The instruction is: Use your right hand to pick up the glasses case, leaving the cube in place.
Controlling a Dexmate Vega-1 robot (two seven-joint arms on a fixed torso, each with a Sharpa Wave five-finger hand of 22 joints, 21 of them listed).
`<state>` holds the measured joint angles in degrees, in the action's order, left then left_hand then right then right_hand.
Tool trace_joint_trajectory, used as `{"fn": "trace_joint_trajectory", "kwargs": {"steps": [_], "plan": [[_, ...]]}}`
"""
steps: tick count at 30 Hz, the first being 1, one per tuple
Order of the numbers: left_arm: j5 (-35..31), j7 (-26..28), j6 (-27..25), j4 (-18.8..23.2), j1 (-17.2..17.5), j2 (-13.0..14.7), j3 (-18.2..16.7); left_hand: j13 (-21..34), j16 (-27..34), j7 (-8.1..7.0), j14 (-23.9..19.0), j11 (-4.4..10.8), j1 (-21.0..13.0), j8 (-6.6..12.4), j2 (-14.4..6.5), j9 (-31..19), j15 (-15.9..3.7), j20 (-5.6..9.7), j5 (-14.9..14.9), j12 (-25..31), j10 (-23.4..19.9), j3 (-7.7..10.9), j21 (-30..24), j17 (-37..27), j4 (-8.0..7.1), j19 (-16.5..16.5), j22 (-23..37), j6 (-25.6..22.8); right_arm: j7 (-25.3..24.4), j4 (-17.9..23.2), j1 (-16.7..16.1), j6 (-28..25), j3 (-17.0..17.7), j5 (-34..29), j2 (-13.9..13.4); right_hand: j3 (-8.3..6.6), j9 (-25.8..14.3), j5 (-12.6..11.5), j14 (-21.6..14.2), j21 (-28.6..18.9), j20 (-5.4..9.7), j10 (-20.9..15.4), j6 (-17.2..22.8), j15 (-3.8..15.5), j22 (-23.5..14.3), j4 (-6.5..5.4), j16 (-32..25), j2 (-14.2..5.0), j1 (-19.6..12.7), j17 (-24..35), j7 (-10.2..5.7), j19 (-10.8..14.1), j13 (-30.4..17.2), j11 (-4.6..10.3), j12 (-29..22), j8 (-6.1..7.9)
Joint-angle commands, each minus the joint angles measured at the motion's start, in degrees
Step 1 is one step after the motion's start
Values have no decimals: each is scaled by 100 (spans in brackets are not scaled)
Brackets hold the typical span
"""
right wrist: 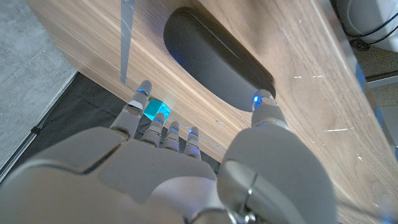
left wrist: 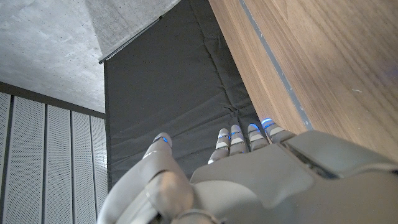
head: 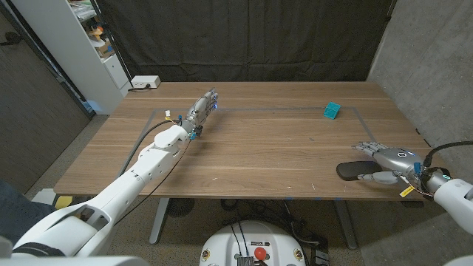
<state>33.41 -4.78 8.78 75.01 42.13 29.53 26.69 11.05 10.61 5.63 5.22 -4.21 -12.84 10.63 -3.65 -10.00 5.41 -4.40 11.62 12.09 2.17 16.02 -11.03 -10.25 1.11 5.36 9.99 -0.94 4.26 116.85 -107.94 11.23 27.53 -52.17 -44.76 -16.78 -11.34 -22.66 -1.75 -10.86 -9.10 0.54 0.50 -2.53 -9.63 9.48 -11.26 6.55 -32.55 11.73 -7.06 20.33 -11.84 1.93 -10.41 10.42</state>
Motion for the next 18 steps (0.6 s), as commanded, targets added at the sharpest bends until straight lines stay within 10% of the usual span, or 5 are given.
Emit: {"fn": "trace_joint_trajectory", "kwargs": {"steps": [1,18], "plan": [[-9,-26,35,-146,-73,-56,22,16,25,-1,7,-24,-20,22,-44,-18,19,-20,-37,17,-31,10,-19,-32,33,38,33,-28,84,-104,5,-103,-57,55,-134,-23,-14,-32,-30,-27,-16,-28,-34,23,-11,-18,-38,6,-60,18,-6,61,-8,14,-65,36],[-10,-63,54,-286,-142,-128,47,16,24,-1,10,-28,-14,19,-47,-18,10,-20,-37,17,-35,6,-22,-32,38,39,34,-34,108,-286,87,-269,-236,145,-336,-26,-16,-62,-75,-26,-11,-75,2,48,-12,-34,-64,11,-106,22,-12,83,-7,38,-95,69]]}}
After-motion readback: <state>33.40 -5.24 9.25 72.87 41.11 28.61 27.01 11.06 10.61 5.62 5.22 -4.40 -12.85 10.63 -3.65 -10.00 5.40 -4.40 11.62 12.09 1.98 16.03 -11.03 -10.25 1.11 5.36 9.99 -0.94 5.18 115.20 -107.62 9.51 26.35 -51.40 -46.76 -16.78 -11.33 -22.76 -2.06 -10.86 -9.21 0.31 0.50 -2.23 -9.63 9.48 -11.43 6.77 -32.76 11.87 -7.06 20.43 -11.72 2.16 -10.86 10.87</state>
